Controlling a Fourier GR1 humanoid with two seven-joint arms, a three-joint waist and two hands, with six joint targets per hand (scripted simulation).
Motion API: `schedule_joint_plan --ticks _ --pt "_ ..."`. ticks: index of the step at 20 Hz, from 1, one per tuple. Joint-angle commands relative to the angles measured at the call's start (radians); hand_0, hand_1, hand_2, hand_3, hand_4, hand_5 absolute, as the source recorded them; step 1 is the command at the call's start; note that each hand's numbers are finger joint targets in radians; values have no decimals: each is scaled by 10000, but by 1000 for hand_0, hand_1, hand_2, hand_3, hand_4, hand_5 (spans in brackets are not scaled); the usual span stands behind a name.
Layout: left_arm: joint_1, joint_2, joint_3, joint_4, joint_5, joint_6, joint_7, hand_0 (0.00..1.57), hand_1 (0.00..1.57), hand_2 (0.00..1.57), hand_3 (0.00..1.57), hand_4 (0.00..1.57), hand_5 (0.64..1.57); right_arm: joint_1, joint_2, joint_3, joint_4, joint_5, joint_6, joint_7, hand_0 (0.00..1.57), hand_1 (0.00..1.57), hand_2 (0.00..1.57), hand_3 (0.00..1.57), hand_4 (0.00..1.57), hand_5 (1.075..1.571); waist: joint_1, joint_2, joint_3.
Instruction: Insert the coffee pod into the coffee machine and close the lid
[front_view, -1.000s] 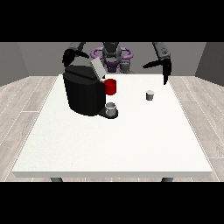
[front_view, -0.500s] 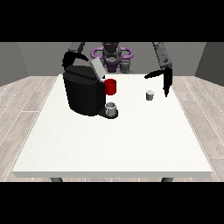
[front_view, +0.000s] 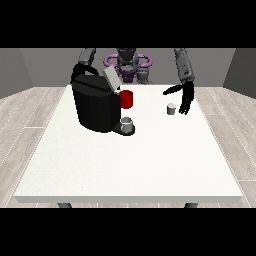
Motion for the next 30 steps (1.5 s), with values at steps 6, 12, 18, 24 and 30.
schedule_joint_plan --ticks 6,12,18,24,30 --pt "-471 242 -313 1373 -1241 869 -201 704 704 775 487 0 1571 -244 64 481 92 559 -166 225 0 0 0 0 410 1571 -388 281 -5" --pt "-550 454 -679 1758 -1970 927 -570 547 547 697 454 0 1571 165 143 334 782 463 -97 -512 0 0 0 0 386 1571 -268 233 1" --pt "-596 137 -462 2291 -2403 2600 -1555 719 719 864 649 229 1571 -399 -412 -147 -26 -66 271 609 0 0 0 0 476 1571 -490 253 -5" --pt "-1121 466 -374 2849 -2800 2948 -1750 920 920 1042 829 361 1571 14 198 516 -33 177 -330 203 0 0 0 0 524 1571 -507 355 -3" --pt "-1316 457 -799 3196 -3470 2946 -1399 1028 1028 1112 890 287 1571 -269 54 189 50 62 -258 449 0 0 0 0 514 1571 -591 256 -2"
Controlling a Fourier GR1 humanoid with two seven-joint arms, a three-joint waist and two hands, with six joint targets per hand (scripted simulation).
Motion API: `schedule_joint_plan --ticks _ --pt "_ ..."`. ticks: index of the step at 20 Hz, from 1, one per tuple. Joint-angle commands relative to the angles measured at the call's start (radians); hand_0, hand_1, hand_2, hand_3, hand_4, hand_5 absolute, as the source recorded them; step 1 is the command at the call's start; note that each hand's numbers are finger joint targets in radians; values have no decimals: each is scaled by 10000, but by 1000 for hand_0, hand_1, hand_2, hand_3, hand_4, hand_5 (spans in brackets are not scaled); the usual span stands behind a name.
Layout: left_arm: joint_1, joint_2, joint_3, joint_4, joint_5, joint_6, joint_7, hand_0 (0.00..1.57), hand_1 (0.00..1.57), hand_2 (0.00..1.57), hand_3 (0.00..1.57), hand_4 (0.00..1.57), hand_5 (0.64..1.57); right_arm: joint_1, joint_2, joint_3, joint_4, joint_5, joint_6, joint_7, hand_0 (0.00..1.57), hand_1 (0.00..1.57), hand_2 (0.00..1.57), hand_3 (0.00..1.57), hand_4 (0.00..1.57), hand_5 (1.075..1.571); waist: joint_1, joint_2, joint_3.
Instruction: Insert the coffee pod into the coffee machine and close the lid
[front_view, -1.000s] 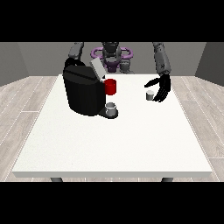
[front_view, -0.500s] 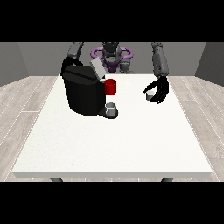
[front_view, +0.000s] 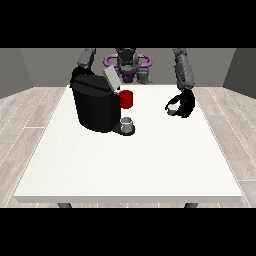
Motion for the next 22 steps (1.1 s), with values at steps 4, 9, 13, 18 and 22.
schedule_joint_plan --ticks 4,9,13,18,22 --pt "-164 185 41 536 -322 59 -716 1266 1266 1399 1363 507 1571 385 143 267 -206 44 -126 155 0 0 0 0 487 1571 58 -147 -24" --pt "-859 -190 -430 -501 -294 -1284 -391 1450 1450 1452 1388 623 1571 35 -210 -746 1487 -422 125 -373 0 0 0 0 424 1571 574 -1036 -10" --pt "-1155 -222 -281 -494 -293 -1310 -344 1323 1323 1383 1352 581 1571 325 49 -414 1250 -469 228 -383 0 0 0 0 442 1571 161 -1080 -18" --pt "-2065 -339 -466 -1101 -375 -2137 329 1235 1235 1323 1291 571 1571 -234 -399 -809 2135 -643 595 -578 0 0 0 0 490 1571 299 -1239 -15" --pt "-2757 -90 -215 -1095 -233 -2694 636 1253 1253 1328 1281 537 1571 -489 43 -269 1822 -253 98 141 0 0 0 0 443 1571 36 -1432 -20"
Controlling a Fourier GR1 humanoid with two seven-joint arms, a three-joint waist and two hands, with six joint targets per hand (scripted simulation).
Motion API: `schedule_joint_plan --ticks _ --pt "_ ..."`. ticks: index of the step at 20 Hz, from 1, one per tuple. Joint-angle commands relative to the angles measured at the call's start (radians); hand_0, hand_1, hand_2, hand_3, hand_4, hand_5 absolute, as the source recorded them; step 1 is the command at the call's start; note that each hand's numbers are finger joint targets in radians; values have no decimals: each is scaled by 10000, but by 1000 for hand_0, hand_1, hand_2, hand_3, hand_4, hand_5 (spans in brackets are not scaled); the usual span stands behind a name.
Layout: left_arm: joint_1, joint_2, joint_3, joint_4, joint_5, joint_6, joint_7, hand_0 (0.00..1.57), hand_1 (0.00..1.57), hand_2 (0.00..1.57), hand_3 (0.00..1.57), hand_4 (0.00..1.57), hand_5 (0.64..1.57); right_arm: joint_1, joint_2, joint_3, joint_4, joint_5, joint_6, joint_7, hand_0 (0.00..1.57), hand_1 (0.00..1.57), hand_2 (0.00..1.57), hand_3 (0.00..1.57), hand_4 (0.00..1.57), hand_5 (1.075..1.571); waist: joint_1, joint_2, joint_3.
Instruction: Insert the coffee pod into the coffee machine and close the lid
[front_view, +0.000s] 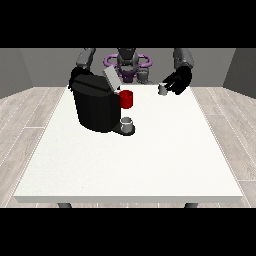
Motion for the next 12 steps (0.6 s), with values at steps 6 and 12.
schedule_joint_plan --ticks 6,12 --pt "-812 -367 252 -300 -124 57 988 1253 1253 1328 1281 537 1571 -258 -32 -63 175 -249 342 -452 0 0 0 0 489 1571 -406 210 -3" --pt "-2279 -507 665 -266 65 -96 2473 1272 1272 1307 1244 512 1571 -409 -8 281 142 -174 550 -639 0 0 0 0 500 1571 -1027 320 2"
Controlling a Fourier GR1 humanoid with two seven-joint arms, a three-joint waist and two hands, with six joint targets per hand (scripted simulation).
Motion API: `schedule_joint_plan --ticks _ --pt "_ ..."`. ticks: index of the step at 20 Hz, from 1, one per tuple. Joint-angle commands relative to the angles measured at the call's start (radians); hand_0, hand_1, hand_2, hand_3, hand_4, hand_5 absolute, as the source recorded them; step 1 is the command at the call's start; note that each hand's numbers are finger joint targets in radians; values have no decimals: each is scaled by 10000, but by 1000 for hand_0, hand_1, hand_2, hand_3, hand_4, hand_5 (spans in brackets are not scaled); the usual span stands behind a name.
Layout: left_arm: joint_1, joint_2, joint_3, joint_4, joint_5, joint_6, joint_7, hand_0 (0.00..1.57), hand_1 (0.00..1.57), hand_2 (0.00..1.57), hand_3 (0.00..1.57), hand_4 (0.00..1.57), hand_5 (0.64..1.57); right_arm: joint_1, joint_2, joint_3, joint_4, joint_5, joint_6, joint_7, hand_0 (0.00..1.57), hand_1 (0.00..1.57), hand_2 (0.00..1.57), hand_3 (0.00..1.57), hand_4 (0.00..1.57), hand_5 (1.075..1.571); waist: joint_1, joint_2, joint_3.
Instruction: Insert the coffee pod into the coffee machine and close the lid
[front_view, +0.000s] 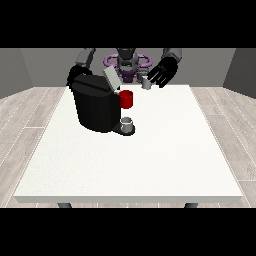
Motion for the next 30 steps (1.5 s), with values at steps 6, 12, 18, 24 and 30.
schedule_joint_plan --ticks 6,12,18,24,30 --pt "-1017 542 477 286 54 -308 301 1260 1260 1318 1258 490 1571 -244 -121 248 -755 227 -43 386 0 0 0 0 492 1571 -679 542 -2" --pt "-1658 249 310 187 -264 -11 730 1281 1281 1306 1226 501 1571 -857 -124 88 -669 227 -391 555 0 0 0 0 502 1571 -705 879 1" --pt "-1794 298 334 377 -264 -401 598 1314 1314 1328 1230 493 1571 -733 -184 22 -871 235 -404 442 0 0 0 0 459 1571 -791 1023 1" --pt "-1417 -401 123 128 -440 73 566 1268 1268 1300 1217 512 1571 -562 -568 -470 -483 -106 -97 362 0 0 0 0 480 1571 -529 903 2" --pt "-1760 -493 135 205 -470 -108 574 1179 1179 1253 1183 493 1571 -743 -13 -63 -486 250 -664 362 0 0 0 0 499 1571 -429 1111 0"
